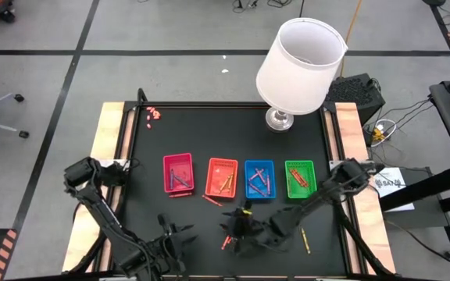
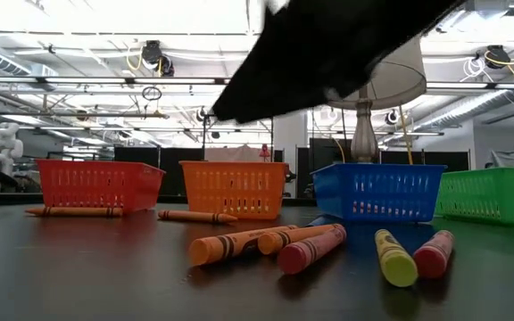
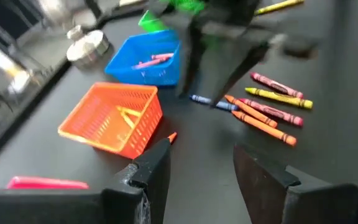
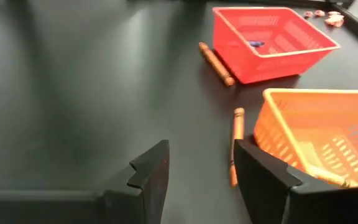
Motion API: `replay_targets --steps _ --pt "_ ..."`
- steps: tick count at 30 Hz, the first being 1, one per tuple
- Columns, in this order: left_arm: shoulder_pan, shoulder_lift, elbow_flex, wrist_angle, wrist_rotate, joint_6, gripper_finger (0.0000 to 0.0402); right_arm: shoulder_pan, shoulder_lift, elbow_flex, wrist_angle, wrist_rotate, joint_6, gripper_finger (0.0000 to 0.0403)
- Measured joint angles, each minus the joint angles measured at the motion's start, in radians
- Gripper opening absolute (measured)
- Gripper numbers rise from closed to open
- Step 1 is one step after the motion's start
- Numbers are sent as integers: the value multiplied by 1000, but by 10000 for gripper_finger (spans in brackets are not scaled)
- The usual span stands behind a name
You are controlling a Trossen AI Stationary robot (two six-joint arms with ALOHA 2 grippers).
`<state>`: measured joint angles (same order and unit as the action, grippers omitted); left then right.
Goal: Sort crayons
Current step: Put the orange crayon into the green bin
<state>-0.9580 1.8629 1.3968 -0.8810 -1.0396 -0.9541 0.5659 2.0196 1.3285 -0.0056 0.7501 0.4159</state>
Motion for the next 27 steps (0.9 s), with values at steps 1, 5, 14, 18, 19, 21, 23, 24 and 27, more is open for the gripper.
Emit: replay_targets --steps 1,5,14,18,19,21,23,24,27 --pt "-8 0 0 -1 -15 24 173 -16 15 0 22 -1 -11 169" --pt "-47 0 0 -57 -85 36 173 -67 66 0 69 -25 2 196" --pt "-123 -1 -51 -110 -182 -44 173 -91 133 0 91 -68 13 213" --pt "-119 -1 -61 -108 -221 -57 173 -97 156 1 106 -63 1 207" --pt "-116 -1 -62 -107 -220 -58 173 -98 156 1 102 -45 1 207" --pt "-110 -1 -62 -105 -221 -59 173 -100 156 2 97 -31 1 206" --pt "-104 -1 -62 -105 -221 -59 173 -103 156 2 93 -15 -3 206" --pt "-100 -1 -62 -105 -221 -59 173 -106 156 2 93 -15 -8 206" --pt "-92 -1 -62 -105 -221 -59 173 -118 156 2 89 -32 0 206"
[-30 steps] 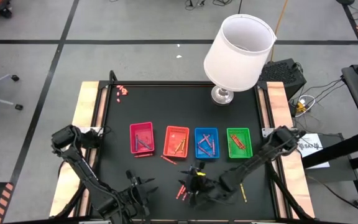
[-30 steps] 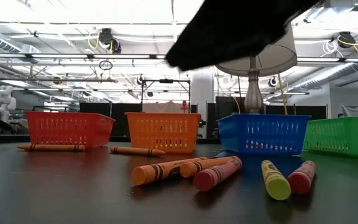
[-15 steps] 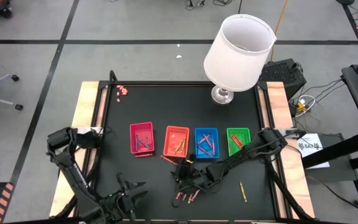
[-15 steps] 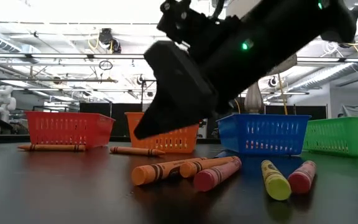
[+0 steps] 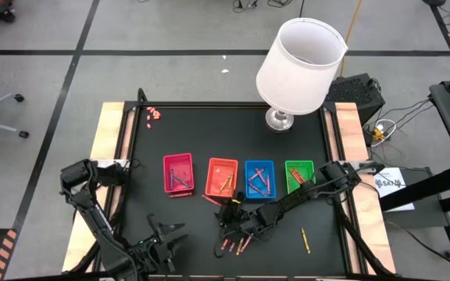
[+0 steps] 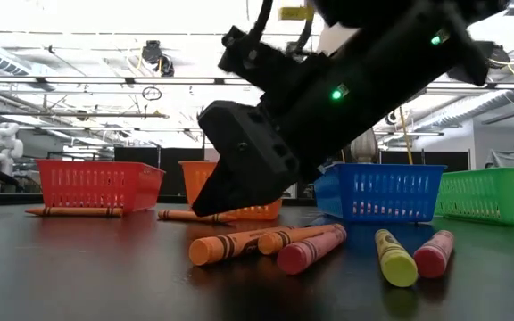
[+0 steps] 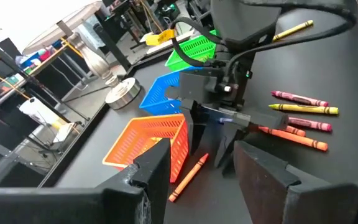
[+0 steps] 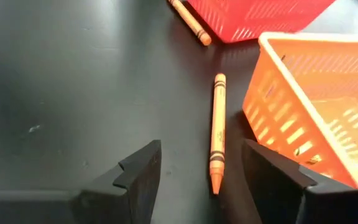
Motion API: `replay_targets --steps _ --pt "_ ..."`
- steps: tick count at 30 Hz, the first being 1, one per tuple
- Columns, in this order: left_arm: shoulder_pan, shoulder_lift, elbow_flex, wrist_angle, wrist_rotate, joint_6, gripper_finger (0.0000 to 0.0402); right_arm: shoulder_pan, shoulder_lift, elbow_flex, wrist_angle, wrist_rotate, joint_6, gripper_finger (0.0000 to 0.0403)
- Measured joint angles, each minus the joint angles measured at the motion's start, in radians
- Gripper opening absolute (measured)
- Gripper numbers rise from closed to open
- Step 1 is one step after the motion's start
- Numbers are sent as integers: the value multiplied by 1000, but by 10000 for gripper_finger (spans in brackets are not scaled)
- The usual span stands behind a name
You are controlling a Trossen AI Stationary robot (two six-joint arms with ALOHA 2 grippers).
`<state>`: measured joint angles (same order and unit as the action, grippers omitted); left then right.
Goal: Sort crayons
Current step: Put the orange crayon into the green bin
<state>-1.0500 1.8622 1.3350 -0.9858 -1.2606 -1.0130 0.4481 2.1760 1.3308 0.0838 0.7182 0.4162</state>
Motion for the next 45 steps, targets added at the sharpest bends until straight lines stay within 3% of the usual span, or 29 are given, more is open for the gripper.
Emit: replay_targets --steps 11,27,36,45 --pt "9 0 0 4 4 2 173 -36 28 3 6 -85 83 192" --pt "9 0 0 4 6 5 173 -36 30 2 12 -94 94 7" --pt "9 0 0 2 7 5 173 -4 -12 -3 -1 -97 51 3" --pt "9 0 0 2 8 -1 173 86 -202 -2 -103 -105 -116 3"
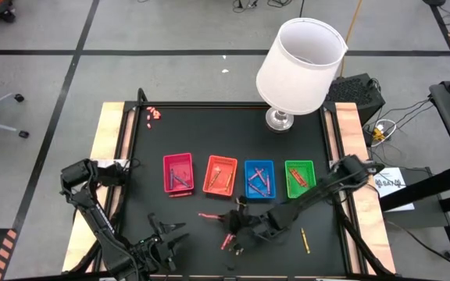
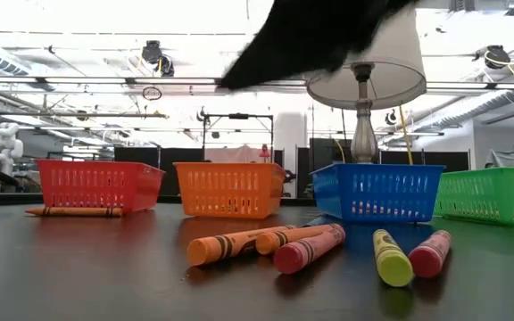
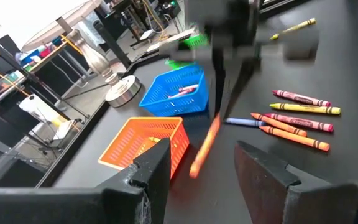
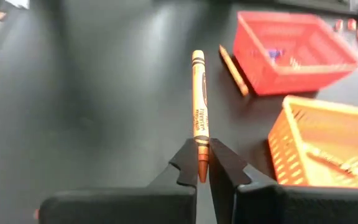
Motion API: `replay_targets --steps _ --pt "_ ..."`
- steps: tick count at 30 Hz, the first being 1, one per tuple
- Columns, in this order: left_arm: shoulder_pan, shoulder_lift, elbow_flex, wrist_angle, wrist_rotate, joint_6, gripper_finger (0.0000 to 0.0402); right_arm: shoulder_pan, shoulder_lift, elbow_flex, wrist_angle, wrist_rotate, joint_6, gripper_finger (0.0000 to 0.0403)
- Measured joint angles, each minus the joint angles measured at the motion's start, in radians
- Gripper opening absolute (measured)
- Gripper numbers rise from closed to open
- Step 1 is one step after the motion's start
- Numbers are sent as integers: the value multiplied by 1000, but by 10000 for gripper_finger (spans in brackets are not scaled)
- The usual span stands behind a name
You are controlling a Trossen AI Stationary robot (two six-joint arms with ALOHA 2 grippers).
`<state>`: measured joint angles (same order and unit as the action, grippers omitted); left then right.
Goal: Sort crayons
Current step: Put the orange crayon into the green bin
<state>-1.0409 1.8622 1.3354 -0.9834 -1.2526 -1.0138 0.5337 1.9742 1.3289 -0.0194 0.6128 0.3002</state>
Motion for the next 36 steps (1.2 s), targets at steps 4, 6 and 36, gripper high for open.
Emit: replay_targets --steps 4,6,36 --pt "0 0 0 7 0 -1 173 63 -123 2 -92 17 -11 1" --pt "0 0 0 11 0 -2 173 99 -172 2 -132 18 -14 1" --pt "74 0 0 68 -5 27 173 362 -177 2 -292 487 2 0"
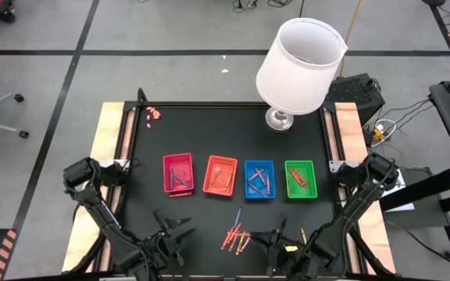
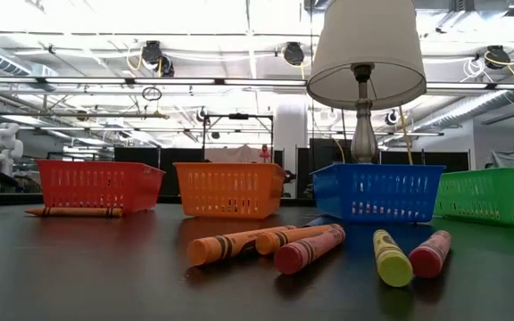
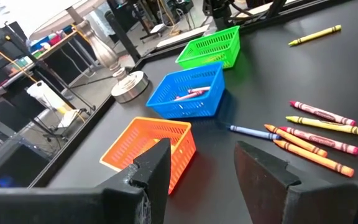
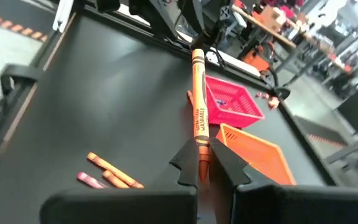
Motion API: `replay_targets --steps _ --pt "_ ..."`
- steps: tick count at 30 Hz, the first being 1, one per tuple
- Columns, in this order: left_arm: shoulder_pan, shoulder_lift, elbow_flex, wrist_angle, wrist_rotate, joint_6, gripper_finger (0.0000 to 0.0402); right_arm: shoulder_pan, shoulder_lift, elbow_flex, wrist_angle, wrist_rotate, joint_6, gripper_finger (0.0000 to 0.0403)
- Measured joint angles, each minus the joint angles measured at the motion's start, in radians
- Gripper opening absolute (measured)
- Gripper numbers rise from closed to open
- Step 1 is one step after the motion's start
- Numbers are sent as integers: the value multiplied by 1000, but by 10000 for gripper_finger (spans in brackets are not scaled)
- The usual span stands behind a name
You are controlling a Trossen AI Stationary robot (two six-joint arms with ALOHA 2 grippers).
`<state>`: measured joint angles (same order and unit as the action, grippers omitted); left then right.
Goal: Sort crayons
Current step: Put the orange crayon into the green bin
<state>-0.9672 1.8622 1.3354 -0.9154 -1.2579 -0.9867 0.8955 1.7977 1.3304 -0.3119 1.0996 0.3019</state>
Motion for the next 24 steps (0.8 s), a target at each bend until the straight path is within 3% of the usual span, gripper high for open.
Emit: replay_targets --steps 14,24 --pt "38 0 0 129 45 157 173 -1 0 0 -1 0 -384 0" --pt "38 0 0 134 51 163 173 -1 0 0 -1 0 -587 0"
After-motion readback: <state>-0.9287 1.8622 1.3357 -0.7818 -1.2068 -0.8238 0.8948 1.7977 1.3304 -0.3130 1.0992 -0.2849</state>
